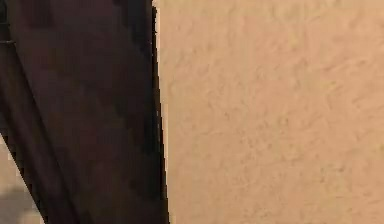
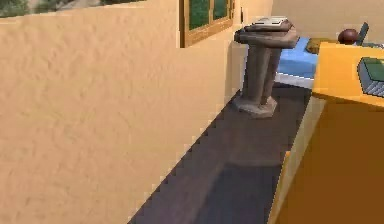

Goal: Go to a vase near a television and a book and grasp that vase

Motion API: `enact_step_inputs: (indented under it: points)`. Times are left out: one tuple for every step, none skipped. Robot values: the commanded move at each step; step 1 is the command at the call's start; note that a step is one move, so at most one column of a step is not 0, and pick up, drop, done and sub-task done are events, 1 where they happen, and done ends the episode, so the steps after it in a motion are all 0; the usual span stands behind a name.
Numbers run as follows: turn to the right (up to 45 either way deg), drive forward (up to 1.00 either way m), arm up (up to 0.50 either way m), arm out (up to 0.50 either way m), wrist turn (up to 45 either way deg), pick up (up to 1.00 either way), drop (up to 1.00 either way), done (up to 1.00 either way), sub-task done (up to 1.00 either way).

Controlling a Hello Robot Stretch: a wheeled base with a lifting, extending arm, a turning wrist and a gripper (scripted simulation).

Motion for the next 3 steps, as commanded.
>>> enact_step_inputs:
  points:
    - [45.0,0.0,0.0,0.0,0.0,0.0,0.0,0.0,0.0]
    - [45.0,0.0,0.0,0.0,0.0,0.0,0.0,0.0,0.0]
    - [15.0,0.0,0.0,0.0,0.0,0.0,0.0,0.0,0.0]
